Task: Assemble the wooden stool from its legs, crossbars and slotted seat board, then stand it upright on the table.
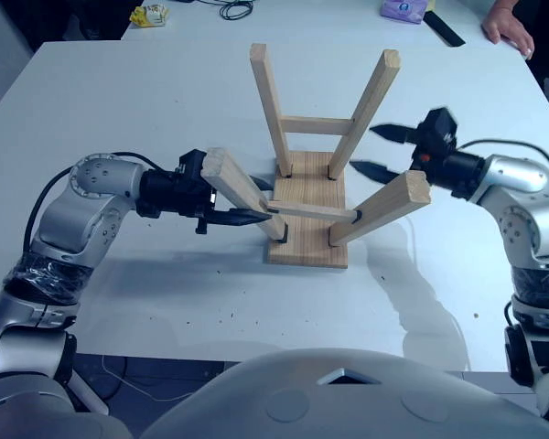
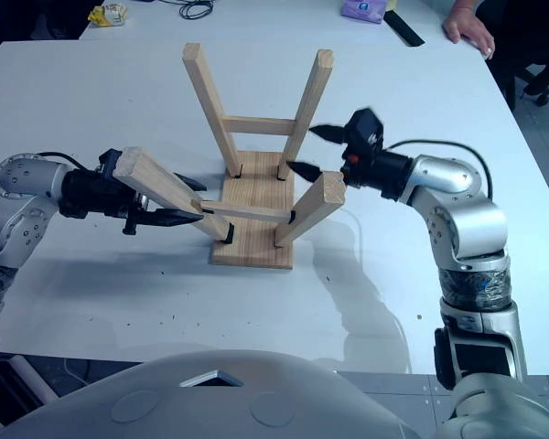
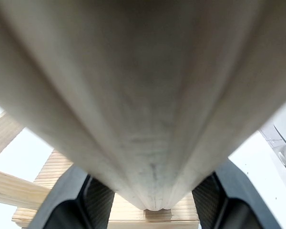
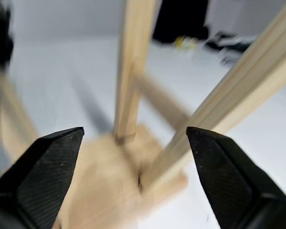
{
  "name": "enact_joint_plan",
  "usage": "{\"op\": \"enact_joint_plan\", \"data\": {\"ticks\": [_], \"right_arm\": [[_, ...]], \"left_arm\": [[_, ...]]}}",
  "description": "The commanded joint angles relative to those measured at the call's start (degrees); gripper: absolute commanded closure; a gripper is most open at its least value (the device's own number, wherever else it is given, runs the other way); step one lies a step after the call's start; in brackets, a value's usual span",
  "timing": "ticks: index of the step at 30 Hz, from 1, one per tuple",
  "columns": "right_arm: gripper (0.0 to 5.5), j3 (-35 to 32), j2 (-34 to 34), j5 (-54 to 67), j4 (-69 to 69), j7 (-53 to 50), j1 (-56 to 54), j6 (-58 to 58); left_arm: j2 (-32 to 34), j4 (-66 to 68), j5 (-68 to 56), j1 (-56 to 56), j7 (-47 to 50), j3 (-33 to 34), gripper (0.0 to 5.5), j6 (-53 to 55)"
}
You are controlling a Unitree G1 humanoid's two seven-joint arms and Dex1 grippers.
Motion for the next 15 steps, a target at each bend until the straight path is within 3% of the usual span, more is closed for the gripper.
{"op": "enact_joint_plan", "data": {"ticks": [1,8,15], "right_arm": [[1.55,-12.2,1.17,15.15,-3.16,-10.79,-11.58,11.58],[1.55,-23.98,-3.98,33.38,6.49,-14.34,-18.82,20.4],[1.55,-24.39,-10.39,34.64,10.34,-8.02,-14.93,22.16]], "left_arm": [[1.92,5.69,15.38,8.61,1.13,-9.9,3.46,4.79],[1.49,8.62,14.87,9.65,2.84,-8.9,3.46,4.42],[1.27,9.47,14.83,8.57,3.39,-8.61,3.46,4.26]]}}
